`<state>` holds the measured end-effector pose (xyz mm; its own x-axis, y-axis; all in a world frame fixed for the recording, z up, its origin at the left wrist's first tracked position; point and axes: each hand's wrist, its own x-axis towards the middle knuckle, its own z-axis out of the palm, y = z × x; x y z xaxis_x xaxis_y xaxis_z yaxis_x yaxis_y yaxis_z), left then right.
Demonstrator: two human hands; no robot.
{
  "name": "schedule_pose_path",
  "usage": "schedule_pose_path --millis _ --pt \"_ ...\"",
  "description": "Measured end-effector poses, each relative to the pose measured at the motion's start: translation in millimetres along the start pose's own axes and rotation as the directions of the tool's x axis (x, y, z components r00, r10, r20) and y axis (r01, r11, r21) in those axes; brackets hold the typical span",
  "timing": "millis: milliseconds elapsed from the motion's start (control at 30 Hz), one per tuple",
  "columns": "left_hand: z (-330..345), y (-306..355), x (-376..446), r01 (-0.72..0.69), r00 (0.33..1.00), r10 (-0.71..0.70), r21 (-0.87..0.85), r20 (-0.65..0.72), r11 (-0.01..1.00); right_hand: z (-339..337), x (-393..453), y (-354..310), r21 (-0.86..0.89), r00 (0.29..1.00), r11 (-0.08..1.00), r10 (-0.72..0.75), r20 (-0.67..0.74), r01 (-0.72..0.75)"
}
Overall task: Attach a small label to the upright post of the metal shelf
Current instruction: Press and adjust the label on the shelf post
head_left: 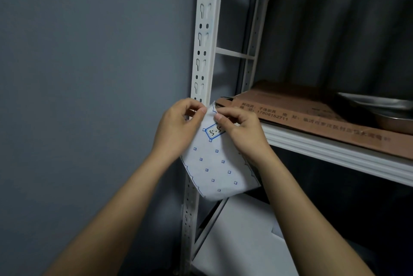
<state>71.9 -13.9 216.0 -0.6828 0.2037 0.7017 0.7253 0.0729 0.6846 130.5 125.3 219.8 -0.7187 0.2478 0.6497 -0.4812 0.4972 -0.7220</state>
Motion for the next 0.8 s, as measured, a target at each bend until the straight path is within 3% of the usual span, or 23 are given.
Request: schedule_pose_path --millis 167,300,500,633,733,800 --pt "3.7 9.2 13.2 0.050 0.984 -0.065 -0.092 -0.167 0.995 -3.9 4.9 -6.0 0.125 0.990 0.984 0.131 -0.046 -0.125" --pt "8.8 23.5 34.2 0.022 0.966 -0.049 -0.108 -0.254 0.994 -13.6 20.5 -11.5 0.136 0.965 0.982 0.158 -0.211 -0.131" --pt "38.0 63.6 68.5 -0.151 0.969 0.150 0.009 -0.198 0.989 -64.8 79.2 -19.2 0.038 0.872 0.985 0.167 -0.461 -0.169" --pt "64.4 83.7 87.1 -0.241 0.964 0.238 -0.011 -0.118 0.970 -105.7 110.6 -13.3 0.012 0.785 0.958 0.242 -0.570 -0.287" --pt "83.7 93.0 99.1 -0.295 0.952 0.295 0.015 -0.078 0.956 -133.8 117.5 -11.7 -0.085 0.778 0.926 0.257 -0.573 -0.368" --pt "93.1 95.1 101.7 -0.316 0.946 0.319 0.067 -0.049 0.946 -143.5 114.7 -14.5 -0.268 0.807 0.869 0.217 -0.549 -0.416"
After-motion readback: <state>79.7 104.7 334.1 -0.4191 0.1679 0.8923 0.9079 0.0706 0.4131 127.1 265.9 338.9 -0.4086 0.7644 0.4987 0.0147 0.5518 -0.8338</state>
